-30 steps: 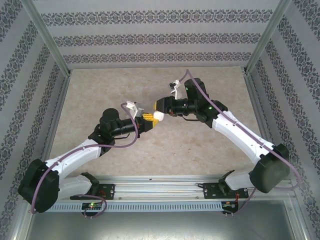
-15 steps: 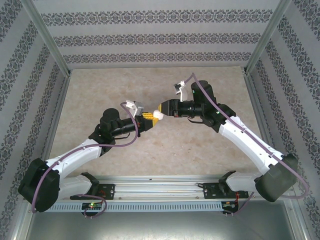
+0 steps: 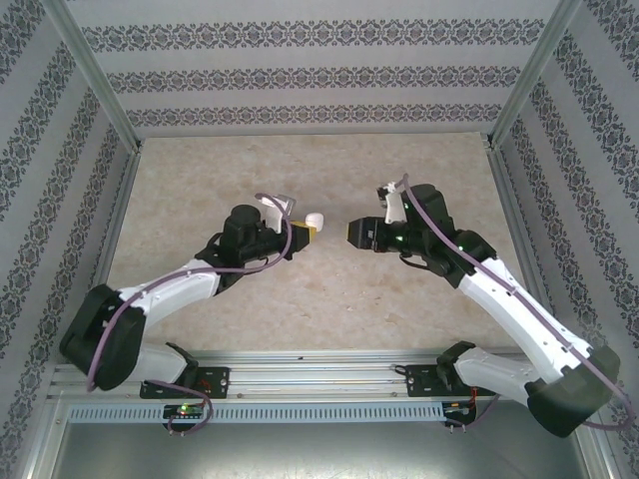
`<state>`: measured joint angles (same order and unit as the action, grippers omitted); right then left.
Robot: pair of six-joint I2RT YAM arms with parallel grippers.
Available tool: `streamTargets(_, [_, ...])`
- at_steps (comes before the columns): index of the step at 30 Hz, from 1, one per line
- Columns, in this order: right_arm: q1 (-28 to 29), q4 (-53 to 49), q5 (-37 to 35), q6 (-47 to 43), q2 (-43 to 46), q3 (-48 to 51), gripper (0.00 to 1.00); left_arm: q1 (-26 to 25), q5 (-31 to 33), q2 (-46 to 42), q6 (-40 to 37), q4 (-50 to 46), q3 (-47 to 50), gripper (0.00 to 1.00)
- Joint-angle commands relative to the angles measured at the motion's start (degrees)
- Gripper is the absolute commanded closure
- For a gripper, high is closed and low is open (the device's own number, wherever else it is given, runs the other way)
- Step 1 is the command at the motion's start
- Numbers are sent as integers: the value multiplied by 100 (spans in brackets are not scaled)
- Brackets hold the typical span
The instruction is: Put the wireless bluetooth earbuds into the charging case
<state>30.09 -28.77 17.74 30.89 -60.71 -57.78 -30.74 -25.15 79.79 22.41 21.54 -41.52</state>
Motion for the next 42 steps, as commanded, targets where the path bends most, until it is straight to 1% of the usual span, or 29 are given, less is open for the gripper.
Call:
streamTargets(1, [-71, -400, -713, -440, 294, 162, 42, -4, 526, 418, 200, -570, -343, 99])
streamTargets(4, [-138, -565, -1203, -592, 504, 383, 35, 15, 650, 939, 265, -764, -510, 99])
streamTargets(6, [-222, -718, -1729, -562, 603, 569, 30, 31, 744, 1251, 345, -970, -685, 98])
streamTargets(8, [-382, -939, -2282, -455, 648, 752, 25, 46, 789, 1535, 398, -1111, -831, 95])
streamTargets(10, [-653, -941, -2498, -472, 657, 979, 22, 58, 805, 1801, 437, -1182, -927, 94])
streamTargets(12, [-942, -789, -2509, -492, 640, 1175, 19, 68, 820, 2001, 473, -1212, -992, 93])
streamTargets(16, [-1393, -282, -2157, -811, 581, 1465, 16, 91, 855, 2332, 518, -1368, -1179, 90])
streamTargets(18, [-1506, -125, -2160, -919, 536, 1526, 15, 90, 951, 2409, 501, -1533, -1294, 85])
streamTargets(19, [-1575, -50, -2183, -960, 517, 1540, 14, 94, 1005, 2435, 479, -1633, -1367, 79])
streamTargets(22, [-1718, 166, -2215, -1026, 481, 1591, 12, 94, 1156, 2444, 354, -1979, -1579, 62])
streamTargets(25, [-1843, 434, -2105, -1068, 461, 1665, 10, 102, 1290, 2397, 134, -2426, -1874, 53])
streamTargets(27, [-1888, 508, -2141, -1076, 440, 1665, 9, 119, 1354, 2341, -47, -2723, -2080, 48])
streamTargets(32, [-1995, 685, -2436, -1218, 373, 1732, 4, 213, 1608, 2122, -590, -3420, -2596, 44])
streamTargets(36, [-2097, 841, -2711, -1314, 405, 1843, 2, 357, 1767, 1859, -962, -3748, -2827, 43])
streamTargets(39, [-2178, 1042, -2923, -1368, 493, 1993, 2, 533, 1862, 1601, -1256, -3815, -2817, 41])
streamTargets(42, [-2259, 1498, -3098, -1557, 621, 2293, 2, 790, 1966, 1275, -1511, -3588, -2548, 37])
